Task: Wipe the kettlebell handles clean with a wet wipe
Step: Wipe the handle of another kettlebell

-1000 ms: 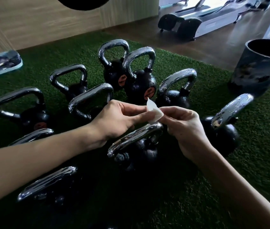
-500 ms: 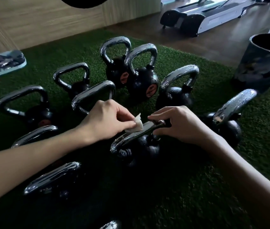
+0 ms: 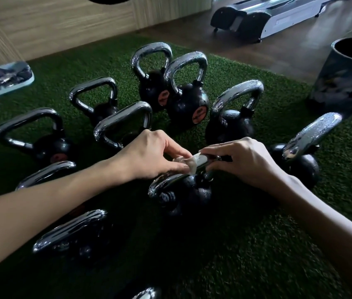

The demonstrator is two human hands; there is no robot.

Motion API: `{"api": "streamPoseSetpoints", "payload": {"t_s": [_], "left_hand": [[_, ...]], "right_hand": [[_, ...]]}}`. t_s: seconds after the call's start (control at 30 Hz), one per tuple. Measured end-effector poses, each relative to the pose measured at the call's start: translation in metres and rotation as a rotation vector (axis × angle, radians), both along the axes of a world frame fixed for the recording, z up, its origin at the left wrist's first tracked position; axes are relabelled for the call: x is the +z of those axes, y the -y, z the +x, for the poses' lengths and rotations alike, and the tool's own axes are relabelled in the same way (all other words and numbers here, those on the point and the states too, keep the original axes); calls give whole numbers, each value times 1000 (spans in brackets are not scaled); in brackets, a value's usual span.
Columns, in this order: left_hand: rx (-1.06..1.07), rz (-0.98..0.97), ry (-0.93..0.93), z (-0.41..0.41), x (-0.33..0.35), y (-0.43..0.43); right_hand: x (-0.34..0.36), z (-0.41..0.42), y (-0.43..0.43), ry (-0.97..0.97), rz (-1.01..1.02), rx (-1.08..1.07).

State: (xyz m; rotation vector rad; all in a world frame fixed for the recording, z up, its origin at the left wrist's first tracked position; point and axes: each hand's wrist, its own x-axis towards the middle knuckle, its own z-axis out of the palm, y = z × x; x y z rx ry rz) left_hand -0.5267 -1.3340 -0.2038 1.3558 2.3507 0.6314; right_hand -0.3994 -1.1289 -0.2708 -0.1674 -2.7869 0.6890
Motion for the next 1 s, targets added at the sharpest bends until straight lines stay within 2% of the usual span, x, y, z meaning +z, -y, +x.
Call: {"api": "streamPoseSetpoints", "payload": {"t_s": [0.17, 0.4, 0.63, 0.83, 1.0], "left_hand": [[-6, 36, -83, 1, -4, 11], [-7, 101, -67, 6, -1, 22], [-14, 250, -72, 18, -10, 49], [238, 466, -61, 29, -50, 61], [419, 596, 57, 40, -77, 46]], "right_hand": [[-8, 2, -11, -36, -28, -7], [-9, 10, -18, -52, -74, -55], [-5, 13, -19, -57, -72, -54], [-13, 9, -20, -28, -16, -162], [-16, 4, -27, -26, -4, -197]]}}
